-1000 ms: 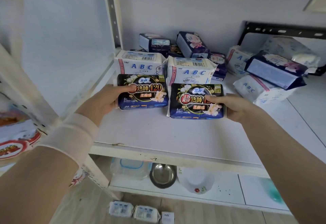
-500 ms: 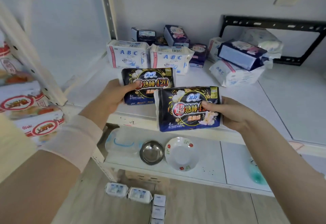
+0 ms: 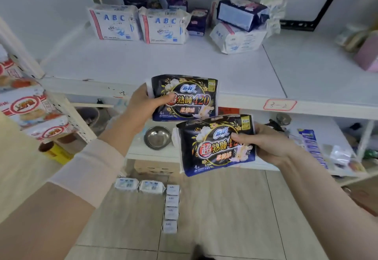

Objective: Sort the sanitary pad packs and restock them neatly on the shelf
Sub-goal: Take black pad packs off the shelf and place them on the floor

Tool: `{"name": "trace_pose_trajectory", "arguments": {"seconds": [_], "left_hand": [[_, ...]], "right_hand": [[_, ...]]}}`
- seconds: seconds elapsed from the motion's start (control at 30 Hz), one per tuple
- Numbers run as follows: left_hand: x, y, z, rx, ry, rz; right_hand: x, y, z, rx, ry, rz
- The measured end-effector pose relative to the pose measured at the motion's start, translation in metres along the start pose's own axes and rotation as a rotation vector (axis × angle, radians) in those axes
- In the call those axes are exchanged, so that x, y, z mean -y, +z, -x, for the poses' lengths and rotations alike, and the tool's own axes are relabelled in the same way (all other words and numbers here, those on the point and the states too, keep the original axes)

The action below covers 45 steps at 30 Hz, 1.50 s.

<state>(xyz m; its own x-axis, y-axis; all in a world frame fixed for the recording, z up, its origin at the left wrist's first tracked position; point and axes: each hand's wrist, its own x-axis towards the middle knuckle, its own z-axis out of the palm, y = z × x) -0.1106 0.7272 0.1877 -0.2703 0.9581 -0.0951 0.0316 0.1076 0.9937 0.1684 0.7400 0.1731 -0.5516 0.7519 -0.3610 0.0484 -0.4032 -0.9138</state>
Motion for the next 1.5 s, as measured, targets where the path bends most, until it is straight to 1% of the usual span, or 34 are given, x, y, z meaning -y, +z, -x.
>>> {"name": "trace_pose_trajectory", "arguments": {"seconds": [0.13, 0.3, 0.43, 0.57, 0.7, 0.83, 0.97, 1.1, 1.27, 1.33, 1.5], "left_hand": [[0.033, 0.012, 0.026, 0.041, -0.042, -0.032], [0.081, 0.028, 0.056, 0.095, -0.133, -0.094], [0.121, 0.047, 0.07, 0.148, -0.244, -0.141], [0.166, 0.074, 0.07, 0.146, -0.349, -0.224], [0.231, 0.103, 0.065, 0.088, -0.396, -0.284], [0.302, 0.122, 0.055, 0.107, -0.49, -0.337], [0.385, 0.138, 0.037, 0.152, -0.52, -0.391], [0.498, 0.153, 0.02, 0.17, -0.533, -0.394], [0.654, 0.162, -0.008, 0.184, -0.505, -0.385], [0.712, 0.163, -0.023, 0.159, -0.482, -0.399], [0.825, 0.164, -0.066, 0.149, -0.425, -0.432]], "right_hand": [[-0.044, 0.003, 0.029, -0.045, 0.064, -0.023], [-0.104, 0.002, 0.058, -0.148, 0.147, -0.103], [-0.143, -0.016, 0.073, -0.212, 0.219, -0.124], [-0.184, -0.047, 0.068, -0.242, 0.278, -0.154], [-0.237, -0.078, 0.048, -0.239, 0.358, -0.196], [-0.289, -0.102, 0.031, -0.248, 0.442, -0.237], [-0.362, -0.127, 0.007, -0.29, 0.485, -0.256], [-0.466, -0.15, -0.036, -0.326, 0.483, -0.22], [-0.61, -0.183, -0.113, -0.377, 0.393, -0.199], [-0.661, -0.195, -0.143, -0.378, 0.382, -0.197], [-0.76, -0.22, -0.209, -0.356, 0.319, -0.149]]}}
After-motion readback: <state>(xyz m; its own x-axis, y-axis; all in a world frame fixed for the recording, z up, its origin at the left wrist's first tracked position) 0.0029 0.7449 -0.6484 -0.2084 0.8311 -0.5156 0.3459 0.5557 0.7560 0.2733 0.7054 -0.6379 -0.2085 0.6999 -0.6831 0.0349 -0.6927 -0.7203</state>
